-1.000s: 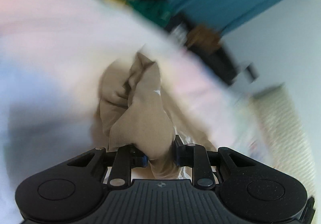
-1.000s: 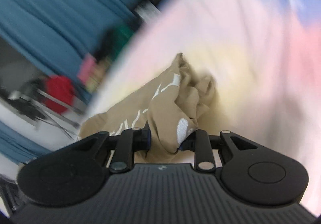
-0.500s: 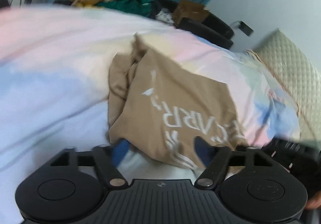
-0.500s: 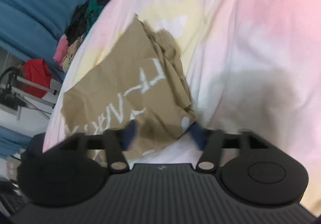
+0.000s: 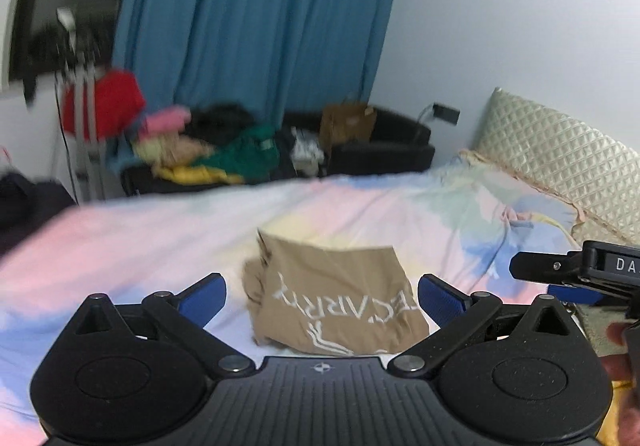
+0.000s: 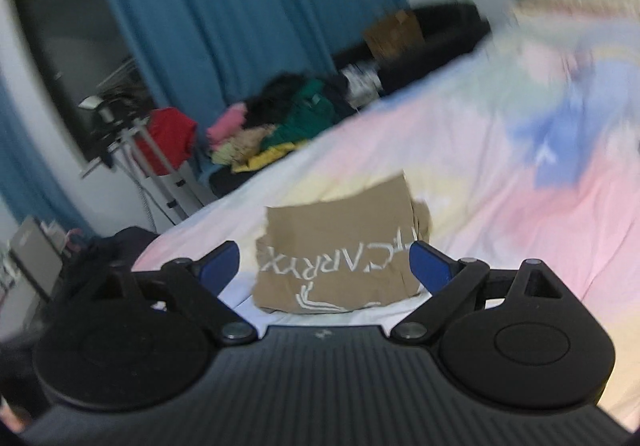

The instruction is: Fold clothes

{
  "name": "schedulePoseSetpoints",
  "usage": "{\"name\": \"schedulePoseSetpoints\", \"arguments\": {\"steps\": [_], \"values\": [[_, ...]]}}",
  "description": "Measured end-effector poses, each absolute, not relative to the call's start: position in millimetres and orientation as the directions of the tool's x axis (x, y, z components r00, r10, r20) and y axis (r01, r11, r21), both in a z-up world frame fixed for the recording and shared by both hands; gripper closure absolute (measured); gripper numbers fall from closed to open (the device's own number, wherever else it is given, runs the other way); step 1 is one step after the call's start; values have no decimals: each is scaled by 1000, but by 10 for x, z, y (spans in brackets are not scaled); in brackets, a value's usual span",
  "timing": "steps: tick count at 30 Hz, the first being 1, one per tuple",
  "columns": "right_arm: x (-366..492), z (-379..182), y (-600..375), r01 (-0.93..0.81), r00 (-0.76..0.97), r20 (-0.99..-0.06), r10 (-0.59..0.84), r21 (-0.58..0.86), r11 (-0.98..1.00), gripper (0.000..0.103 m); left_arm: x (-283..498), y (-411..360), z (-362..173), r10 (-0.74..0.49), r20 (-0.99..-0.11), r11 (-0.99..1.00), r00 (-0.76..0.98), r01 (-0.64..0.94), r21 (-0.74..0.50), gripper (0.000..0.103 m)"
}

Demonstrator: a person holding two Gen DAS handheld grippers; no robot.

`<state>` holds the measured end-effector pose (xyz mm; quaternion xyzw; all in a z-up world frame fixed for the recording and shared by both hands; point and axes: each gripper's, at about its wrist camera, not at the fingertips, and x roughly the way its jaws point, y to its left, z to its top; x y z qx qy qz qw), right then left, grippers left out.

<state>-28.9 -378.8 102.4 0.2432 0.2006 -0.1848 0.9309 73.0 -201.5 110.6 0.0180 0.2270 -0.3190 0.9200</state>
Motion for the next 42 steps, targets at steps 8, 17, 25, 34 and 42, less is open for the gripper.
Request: {"name": "schedulePoseSetpoints", "arguments": {"steps": [8, 17, 25, 34, 42], "values": [[-850, 1282, -3226, 367, 899, -354, -256, 291, 884, 10, -77, -1630, 1370, -563, -335, 812, 756, 581, -54, 0], [-1218, 1012, -2833, 346, 915, -295, -275, 225, 911, 10, -683, -1347, 1082, -560, -300, 812, 772, 584, -9, 0], [-1229, 710, -2700, 365, 909, -283, -307, 180, 914, 10, -794, -1138, 880, -517, -276, 844, 810, 536, -7, 0], [-1166, 449, -2565, 361, 912, -259, -317, 140, 922, 10, -748, -978, 745, -500, -267, 859, 824, 512, -28, 0], [-1165, 312, -2465, 371, 914, -218, -343, 102, 923, 10, -733, -986, 566, -493, -289, 860, 821, 510, -16, 0]]}}
